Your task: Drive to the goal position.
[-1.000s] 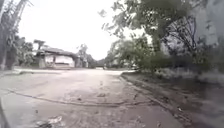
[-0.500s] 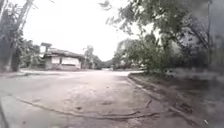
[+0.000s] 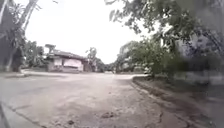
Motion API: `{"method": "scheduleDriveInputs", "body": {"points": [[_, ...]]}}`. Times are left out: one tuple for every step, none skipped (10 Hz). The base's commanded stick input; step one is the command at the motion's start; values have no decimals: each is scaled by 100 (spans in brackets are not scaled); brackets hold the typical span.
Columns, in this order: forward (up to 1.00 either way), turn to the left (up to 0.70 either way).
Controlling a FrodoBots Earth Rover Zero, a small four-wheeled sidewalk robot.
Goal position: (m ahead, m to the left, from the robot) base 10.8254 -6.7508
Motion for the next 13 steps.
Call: {"method": "scheduleDriveInputs", "body": {"points": [[70, 0], [70, 0], [70, 0], [70, 0], [70, 0], [70, 0], [70, 0], [70, 0], [70, 0], [70, 0], [70, 0], [70, 0], [70, 0]]}}
